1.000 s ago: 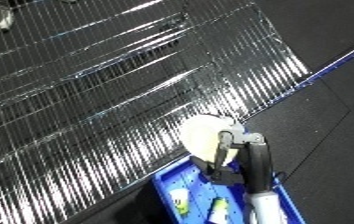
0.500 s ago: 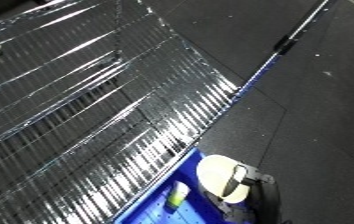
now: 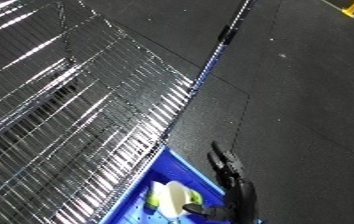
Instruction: Pick up the object and place it into the box
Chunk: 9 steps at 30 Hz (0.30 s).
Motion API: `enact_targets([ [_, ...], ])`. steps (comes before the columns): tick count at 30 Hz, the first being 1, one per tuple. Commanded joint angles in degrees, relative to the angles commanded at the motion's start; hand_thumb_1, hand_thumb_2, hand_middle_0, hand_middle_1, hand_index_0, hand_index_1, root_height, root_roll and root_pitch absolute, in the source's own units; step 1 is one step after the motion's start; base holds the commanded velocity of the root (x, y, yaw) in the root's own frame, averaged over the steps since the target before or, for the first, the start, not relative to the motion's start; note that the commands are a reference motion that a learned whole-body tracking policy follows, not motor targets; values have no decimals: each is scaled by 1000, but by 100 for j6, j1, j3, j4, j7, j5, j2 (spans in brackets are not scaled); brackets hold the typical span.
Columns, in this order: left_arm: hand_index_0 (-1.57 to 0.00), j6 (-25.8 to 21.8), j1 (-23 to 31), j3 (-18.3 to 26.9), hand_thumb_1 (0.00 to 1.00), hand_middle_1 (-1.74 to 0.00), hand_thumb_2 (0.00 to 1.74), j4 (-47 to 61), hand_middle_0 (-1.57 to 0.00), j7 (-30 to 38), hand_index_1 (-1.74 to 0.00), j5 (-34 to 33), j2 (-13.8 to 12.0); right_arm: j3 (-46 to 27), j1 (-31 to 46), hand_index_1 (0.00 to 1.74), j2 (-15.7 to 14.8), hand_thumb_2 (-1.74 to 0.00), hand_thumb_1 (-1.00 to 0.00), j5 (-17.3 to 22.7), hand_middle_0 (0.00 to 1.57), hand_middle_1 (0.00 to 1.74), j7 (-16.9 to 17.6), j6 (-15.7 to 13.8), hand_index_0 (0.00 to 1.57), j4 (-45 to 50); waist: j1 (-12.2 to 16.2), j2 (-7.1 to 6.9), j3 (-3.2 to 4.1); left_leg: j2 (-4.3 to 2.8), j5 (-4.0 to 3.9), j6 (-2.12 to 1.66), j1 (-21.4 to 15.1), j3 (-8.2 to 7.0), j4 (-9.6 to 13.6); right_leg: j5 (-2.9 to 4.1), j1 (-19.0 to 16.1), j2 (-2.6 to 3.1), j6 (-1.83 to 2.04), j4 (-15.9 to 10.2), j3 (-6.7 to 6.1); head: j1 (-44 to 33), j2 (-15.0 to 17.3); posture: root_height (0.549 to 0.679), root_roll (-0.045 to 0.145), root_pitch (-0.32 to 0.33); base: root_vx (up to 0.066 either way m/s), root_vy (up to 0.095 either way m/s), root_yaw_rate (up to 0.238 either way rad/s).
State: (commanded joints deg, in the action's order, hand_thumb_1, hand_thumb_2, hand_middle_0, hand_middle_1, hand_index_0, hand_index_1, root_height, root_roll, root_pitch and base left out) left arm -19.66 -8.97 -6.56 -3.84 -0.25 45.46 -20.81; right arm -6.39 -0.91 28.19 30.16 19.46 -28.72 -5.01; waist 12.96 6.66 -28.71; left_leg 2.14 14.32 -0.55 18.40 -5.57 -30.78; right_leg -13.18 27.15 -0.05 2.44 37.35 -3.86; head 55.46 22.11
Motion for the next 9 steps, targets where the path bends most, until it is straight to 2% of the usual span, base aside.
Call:
enact_targets([
  [2, -1570, 0, 0, -9, 1000, -1740, 1740, -13, -1570, 12, -1740, 1, -6, 24, 4, 0, -12, 0, 0, -57, 0, 0, -34, -9, 0, -17, -12, 5, 7, 9, -47, -6, -27, 5, 93, 23, -21, 3, 12, -67, -4, 11, 65, 653, 100, 78, 39, 7, 21],
  [4, -1570, -4, -16, -25, 1000, -1740, 1740, -12, -1570, 50, -1740, 9, -16, 62, -22, 0, -8, 0, 0, -157, 0, 0, -43, -32, 0, -22, -31, -1, 10, 15, -92, -10, -47, 7, 187, 42, -29, 15, 17, -133, 0, 57, 146, 654, 99, 83, 7, 2, 21],
  [9, -1570, 0, -80, -33, 1000, -1740, 1740, 4, -1570, 99, -1740, 0, -38, 203, -105, 0, -21, 0, 0, -248, 0, 0, -125, -12, 0, 49, -92, -68, -15, 16, -156, -15, 1, 31, 276, 65, -11, 70, 4, -195, 29, -100, 159, 655, 95, 94, -19, -12, 53],
])
